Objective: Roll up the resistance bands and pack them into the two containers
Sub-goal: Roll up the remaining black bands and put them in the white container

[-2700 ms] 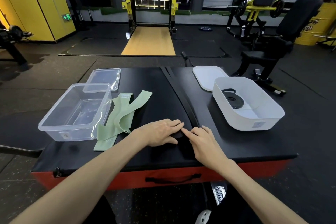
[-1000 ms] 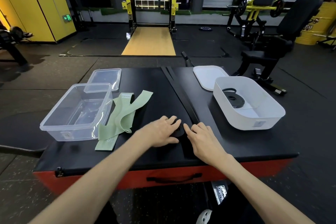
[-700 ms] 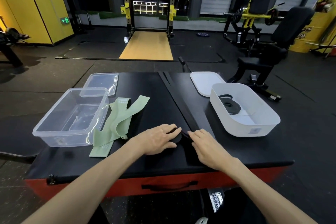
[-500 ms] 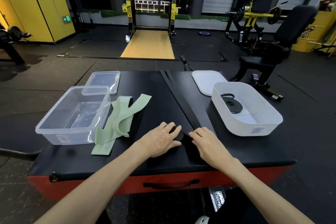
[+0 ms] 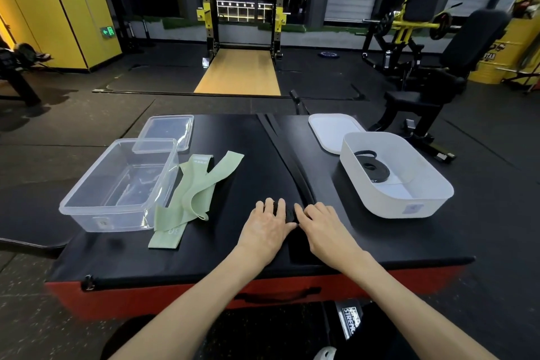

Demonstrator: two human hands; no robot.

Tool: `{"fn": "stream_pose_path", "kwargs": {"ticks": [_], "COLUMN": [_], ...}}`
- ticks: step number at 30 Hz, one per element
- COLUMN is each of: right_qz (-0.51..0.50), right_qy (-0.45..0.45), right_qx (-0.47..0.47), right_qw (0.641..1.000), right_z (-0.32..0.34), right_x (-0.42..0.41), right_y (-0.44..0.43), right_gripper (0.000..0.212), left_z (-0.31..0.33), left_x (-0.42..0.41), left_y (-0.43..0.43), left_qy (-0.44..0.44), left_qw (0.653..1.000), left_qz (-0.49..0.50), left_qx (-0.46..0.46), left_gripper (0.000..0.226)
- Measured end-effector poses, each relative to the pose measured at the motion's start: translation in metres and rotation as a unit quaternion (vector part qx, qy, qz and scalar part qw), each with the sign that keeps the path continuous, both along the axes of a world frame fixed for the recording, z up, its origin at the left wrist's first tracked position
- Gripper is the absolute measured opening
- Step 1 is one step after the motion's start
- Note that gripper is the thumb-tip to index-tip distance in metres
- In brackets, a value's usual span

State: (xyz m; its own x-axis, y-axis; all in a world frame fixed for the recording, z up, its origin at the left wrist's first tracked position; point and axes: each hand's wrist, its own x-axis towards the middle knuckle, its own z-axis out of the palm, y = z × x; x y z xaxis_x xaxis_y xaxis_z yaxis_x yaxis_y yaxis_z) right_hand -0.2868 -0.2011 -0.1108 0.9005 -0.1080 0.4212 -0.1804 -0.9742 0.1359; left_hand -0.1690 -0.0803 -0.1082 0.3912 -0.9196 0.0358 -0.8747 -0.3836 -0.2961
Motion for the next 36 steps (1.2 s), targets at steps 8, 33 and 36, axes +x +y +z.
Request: {"fn": "stream_pose_path", "kwargs": {"ticks": [8,33,36], "right_qz": [0.013,-0.028,-0.021], "right_qy": [-0.016,-0.006,0.004], "right_qx": [0.050,0.049,0.032], "right_qw": [0.999,0.998,0.999], "right_z": [0.001,0.004,0.006], "right_x": [0.002,-0.004,-0.002], "right_y": [0.002,-0.014,-0.017], "right_gripper": [0.066,0.017,0.007], "left_z": [0.014,0.029,0.033], "left_x": [0.009,0.033,0.027], "left_y": [0.010,0.021,0.022], "left_qy": [0.112,0.151,0.140], "left_qw": [0.993,0.978,0.982], "left_qz": [-0.021,-0.142,-0.123], "left_qx": [-0.017,-0.024,-0.035], "left_gripper": [0.075,0.066,0.066]}}
